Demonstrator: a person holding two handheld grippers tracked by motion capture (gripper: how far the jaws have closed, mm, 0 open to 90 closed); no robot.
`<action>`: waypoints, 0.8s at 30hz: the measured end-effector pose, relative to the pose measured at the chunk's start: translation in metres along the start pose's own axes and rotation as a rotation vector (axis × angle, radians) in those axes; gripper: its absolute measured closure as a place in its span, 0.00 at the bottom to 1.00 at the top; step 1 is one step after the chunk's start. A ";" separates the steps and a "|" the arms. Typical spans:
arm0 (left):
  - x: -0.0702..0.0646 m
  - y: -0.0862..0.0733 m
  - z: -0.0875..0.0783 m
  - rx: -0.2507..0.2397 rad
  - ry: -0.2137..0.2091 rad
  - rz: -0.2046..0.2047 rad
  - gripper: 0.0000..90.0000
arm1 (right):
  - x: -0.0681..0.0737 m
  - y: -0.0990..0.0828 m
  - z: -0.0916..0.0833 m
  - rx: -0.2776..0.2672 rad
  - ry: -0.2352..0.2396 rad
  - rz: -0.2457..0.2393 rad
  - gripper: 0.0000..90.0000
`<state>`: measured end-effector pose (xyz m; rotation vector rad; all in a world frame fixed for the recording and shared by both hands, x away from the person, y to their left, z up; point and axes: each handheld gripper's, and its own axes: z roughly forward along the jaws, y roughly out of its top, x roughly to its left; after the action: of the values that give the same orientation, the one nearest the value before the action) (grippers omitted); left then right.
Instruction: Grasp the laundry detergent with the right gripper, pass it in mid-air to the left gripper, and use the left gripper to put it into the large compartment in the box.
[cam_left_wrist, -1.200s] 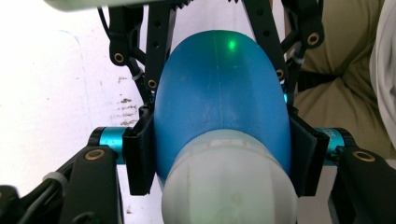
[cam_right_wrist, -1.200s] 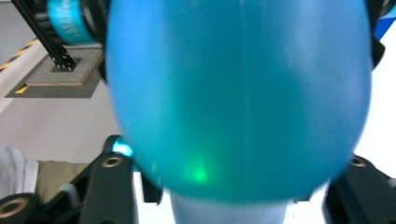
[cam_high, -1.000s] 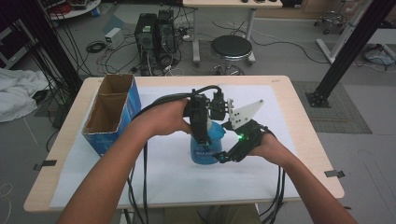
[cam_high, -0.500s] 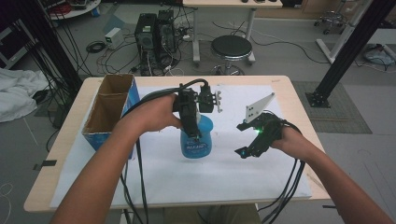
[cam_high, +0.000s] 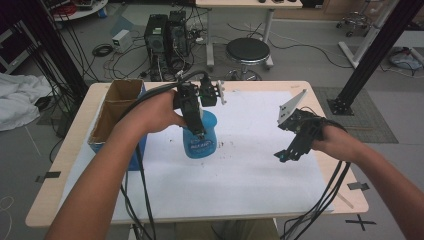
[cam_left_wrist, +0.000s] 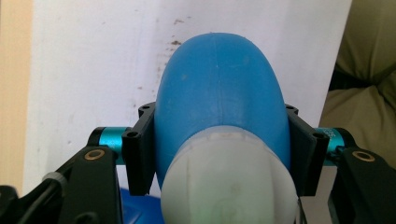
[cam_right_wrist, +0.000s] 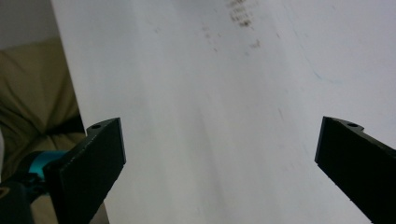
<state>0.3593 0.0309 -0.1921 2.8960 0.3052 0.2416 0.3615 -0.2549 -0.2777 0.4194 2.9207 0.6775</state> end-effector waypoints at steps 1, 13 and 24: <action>0.002 -0.001 -0.003 0.005 0.004 -0.013 0.42 | 0.000 0.000 0.000 0.000 0.000 0.000 0.01; 0.034 -0.017 -0.051 0.015 0.044 -0.198 0.42 | -0.016 -0.011 -0.039 0.112 -0.027 -0.056 0.01; 0.054 -0.042 -0.095 -0.006 0.093 -0.367 0.42 | -0.025 -0.011 -0.039 0.114 0.001 -0.065 0.01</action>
<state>0.3858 0.1019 -0.1028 2.7588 0.8364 0.3118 0.3757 -0.2875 -0.2462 0.3337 2.9690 0.5050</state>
